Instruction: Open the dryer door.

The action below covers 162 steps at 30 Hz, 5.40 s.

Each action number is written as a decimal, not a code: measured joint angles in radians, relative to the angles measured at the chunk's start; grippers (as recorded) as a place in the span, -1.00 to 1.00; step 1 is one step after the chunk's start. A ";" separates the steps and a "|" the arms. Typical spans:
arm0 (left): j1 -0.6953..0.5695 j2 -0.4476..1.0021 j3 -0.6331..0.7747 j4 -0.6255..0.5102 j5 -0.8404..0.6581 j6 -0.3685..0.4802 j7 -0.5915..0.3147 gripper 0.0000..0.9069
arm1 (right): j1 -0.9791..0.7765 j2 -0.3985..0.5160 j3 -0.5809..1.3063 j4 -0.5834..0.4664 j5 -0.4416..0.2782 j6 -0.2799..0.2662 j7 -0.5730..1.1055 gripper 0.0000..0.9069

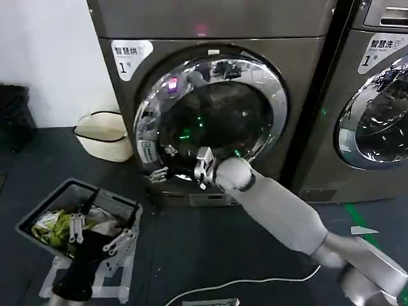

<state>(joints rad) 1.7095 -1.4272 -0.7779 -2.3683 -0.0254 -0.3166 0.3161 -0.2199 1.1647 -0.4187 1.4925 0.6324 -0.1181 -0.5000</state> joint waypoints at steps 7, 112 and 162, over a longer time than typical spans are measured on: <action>-0.041 0.040 -0.062 0.026 -0.069 0.020 0.027 1.00 | -0.025 -0.042 0.006 0.061 0.016 0.000 -0.026 1.00; -1.031 0.350 0.865 0.539 -0.211 0.063 0.147 1.00 | -1.615 0.319 1.990 0.624 -0.351 0.294 0.368 1.00; -1.406 0.014 1.207 0.929 -0.188 0.079 0.109 1.00 | -1.518 0.444 2.488 0.277 -0.582 0.134 0.866 1.00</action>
<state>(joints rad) 0.3038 -1.4129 0.4293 -1.4395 -0.2136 -0.2374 0.4246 -1.7375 1.6090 2.0691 1.7697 0.0509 0.0156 0.3656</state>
